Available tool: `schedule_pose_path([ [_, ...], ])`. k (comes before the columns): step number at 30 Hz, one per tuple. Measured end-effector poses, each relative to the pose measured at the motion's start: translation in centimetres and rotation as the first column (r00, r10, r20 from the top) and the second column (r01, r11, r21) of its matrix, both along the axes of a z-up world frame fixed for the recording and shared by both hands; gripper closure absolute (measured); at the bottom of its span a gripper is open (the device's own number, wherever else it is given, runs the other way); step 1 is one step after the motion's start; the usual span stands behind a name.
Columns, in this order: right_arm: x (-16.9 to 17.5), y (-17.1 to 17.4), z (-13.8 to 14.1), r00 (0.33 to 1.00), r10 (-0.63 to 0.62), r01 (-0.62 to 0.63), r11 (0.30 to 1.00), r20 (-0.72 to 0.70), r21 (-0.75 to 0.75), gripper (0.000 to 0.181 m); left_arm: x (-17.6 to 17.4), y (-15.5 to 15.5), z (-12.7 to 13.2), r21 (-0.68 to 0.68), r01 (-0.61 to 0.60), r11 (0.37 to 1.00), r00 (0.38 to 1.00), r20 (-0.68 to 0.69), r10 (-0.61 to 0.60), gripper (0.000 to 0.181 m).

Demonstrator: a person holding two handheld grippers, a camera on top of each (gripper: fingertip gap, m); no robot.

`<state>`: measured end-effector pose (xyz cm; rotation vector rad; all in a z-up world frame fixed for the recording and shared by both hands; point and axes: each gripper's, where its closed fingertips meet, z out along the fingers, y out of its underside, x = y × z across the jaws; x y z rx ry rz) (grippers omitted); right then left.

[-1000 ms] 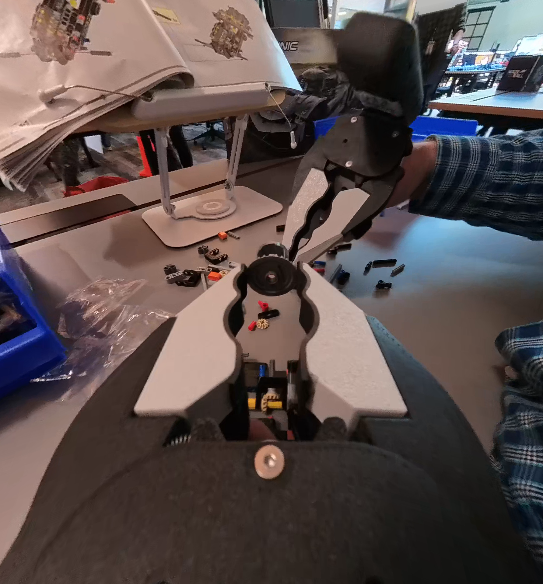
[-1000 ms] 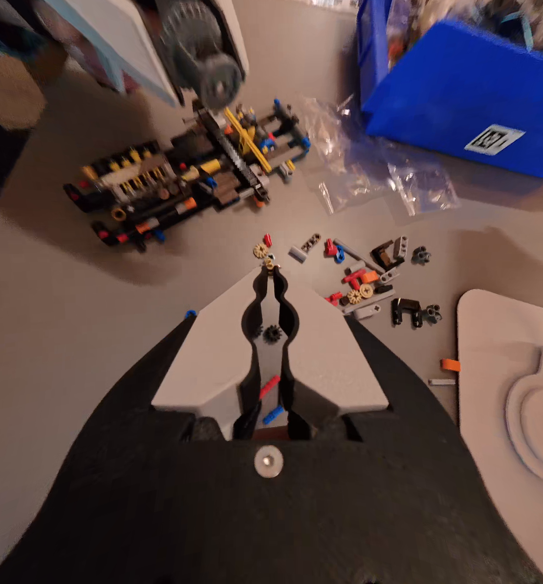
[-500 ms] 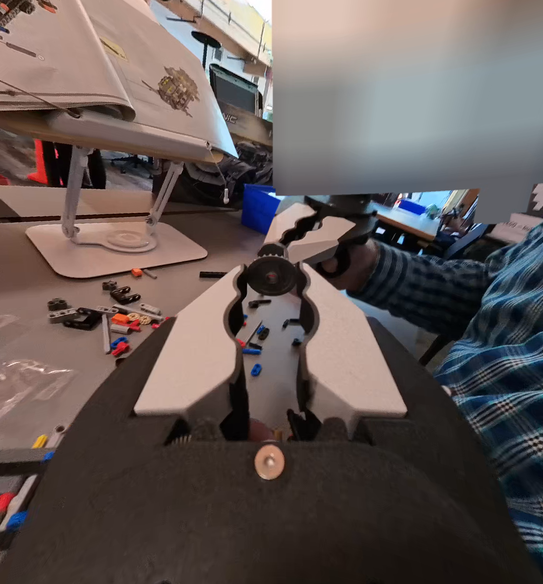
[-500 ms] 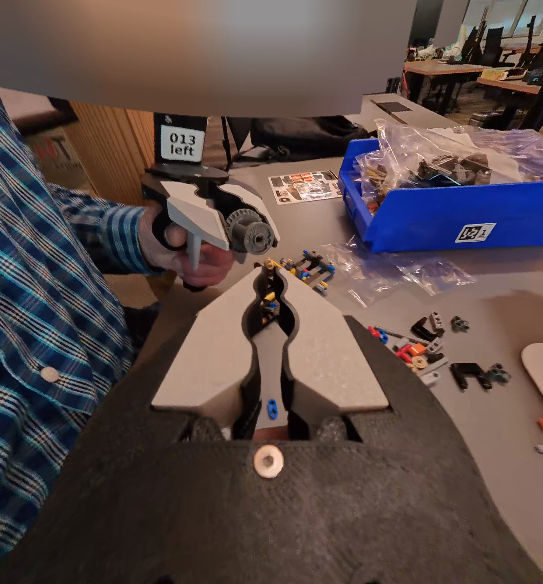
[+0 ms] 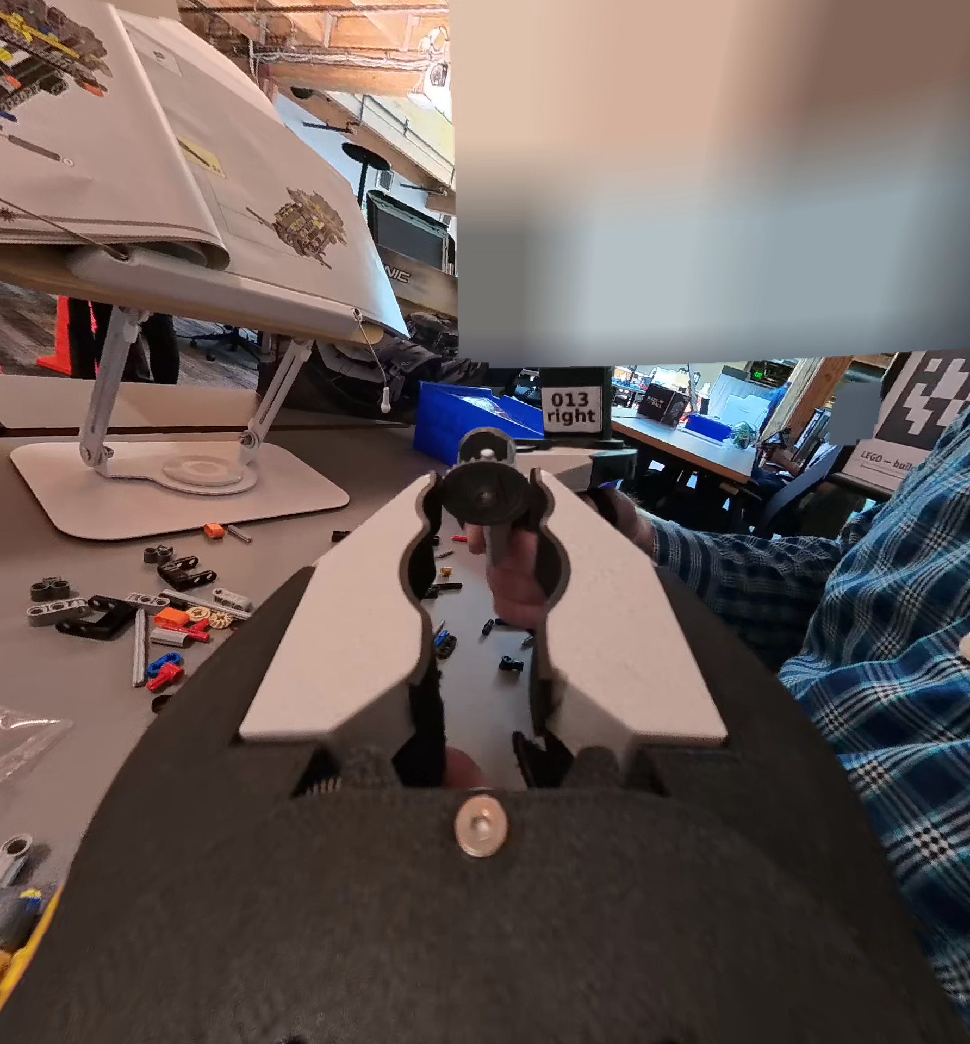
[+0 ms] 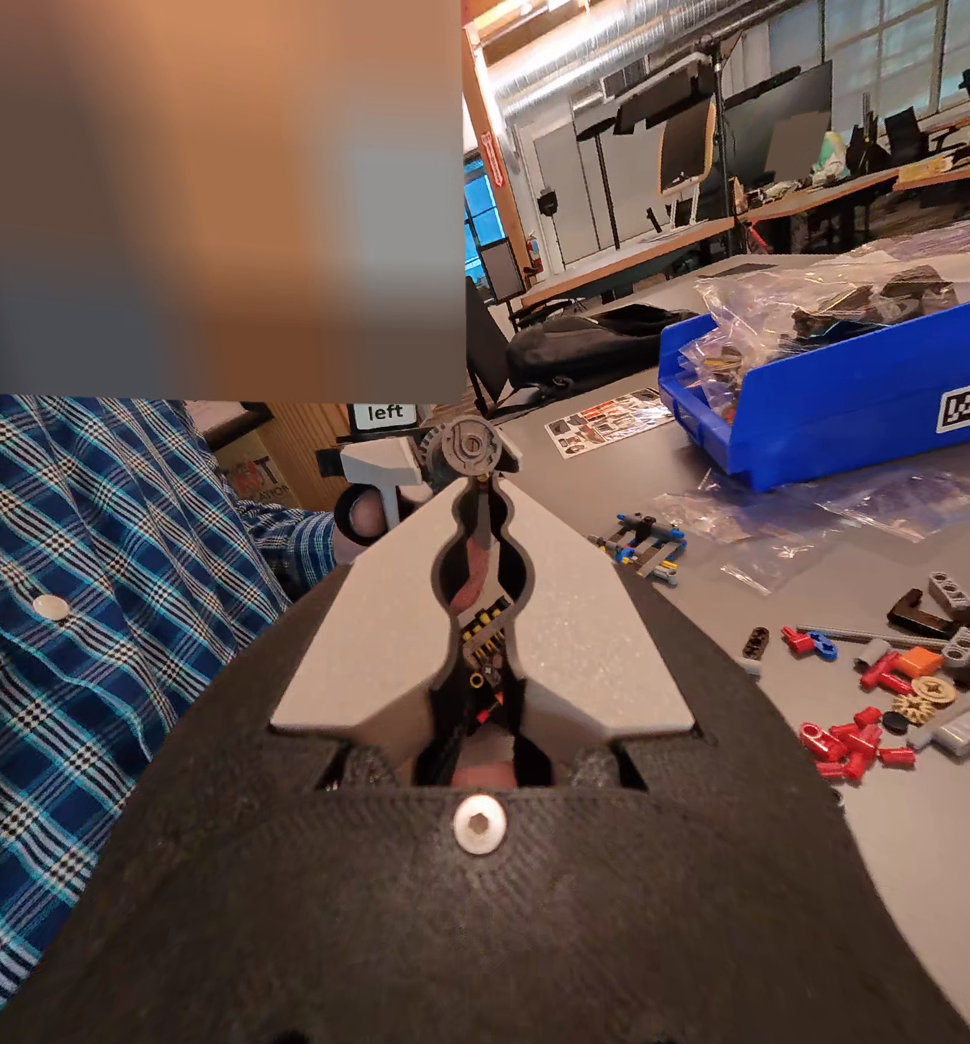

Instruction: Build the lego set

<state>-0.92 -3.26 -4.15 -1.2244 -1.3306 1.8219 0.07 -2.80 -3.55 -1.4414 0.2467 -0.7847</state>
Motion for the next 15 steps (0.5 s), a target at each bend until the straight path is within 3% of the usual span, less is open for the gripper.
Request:
schedule_pose_path([
  [15,-0.23,-0.07,0.39,0.999,0.006,-0.009,0.997,-0.040,-0.072,0.180,0.06,-0.06,-0.35,-0.059,0.030,0.998,0.999,0.017,-0.029,0.153],
])
